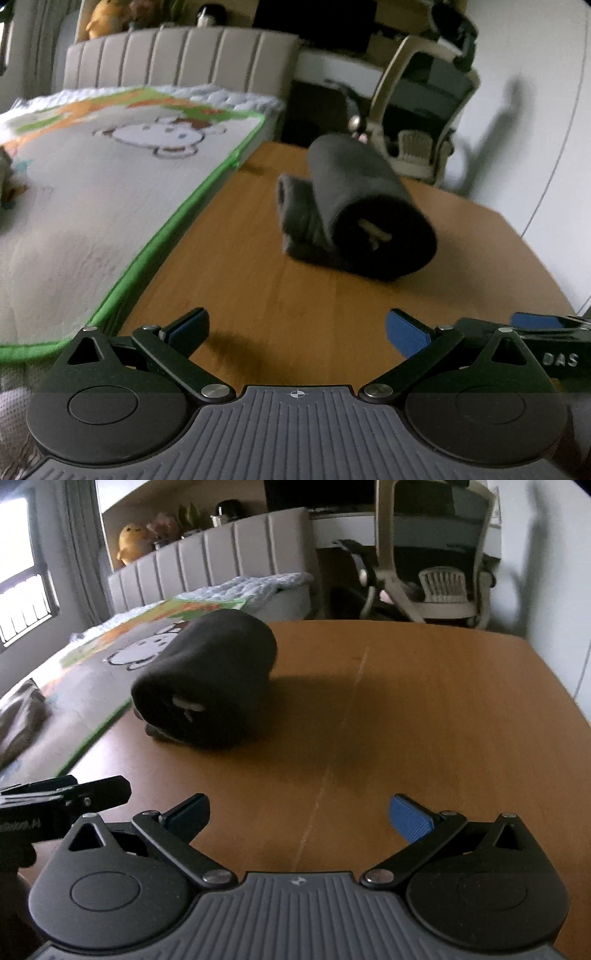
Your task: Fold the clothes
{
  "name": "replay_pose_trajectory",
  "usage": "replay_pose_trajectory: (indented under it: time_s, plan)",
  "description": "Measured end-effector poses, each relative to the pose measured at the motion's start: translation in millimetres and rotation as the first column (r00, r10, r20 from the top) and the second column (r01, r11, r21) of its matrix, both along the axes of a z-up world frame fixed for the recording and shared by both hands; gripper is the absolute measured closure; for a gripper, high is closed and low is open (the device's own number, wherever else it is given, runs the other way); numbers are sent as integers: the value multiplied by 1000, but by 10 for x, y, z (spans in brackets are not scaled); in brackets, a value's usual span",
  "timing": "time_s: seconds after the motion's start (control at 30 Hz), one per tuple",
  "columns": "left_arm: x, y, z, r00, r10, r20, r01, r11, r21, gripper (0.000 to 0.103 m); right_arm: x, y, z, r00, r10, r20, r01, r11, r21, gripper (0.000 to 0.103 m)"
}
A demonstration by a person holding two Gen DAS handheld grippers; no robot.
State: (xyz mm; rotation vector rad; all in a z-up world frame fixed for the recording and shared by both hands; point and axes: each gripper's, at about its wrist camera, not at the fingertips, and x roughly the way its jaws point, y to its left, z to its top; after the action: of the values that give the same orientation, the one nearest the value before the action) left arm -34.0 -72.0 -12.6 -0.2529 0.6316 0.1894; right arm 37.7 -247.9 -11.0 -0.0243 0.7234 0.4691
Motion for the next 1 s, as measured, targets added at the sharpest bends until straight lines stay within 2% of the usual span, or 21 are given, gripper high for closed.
replay_pose_trajectory:
  time_s: [0.17,0.33,0.7,1.0]
  plan:
    - [40,-71,-17,999,-13,-44,16,998,61,0,-66,137,-40,1000,0,20,2,992,-129,0]
    - [125,-201,-51,994,-7,-111,26,985,168,0,-57,144,-43,1000,-7,20,10,991,-135,0]
    - [125,-168,-47,994,-9,-107,26,988,155,0,-20,147,-54,1000,-16,22,19,991,-133,0]
    - [132,-126,-45,994,37,-106,-20,988,154,0,-22,142,-51,999,-30,23,32,990,-134,0]
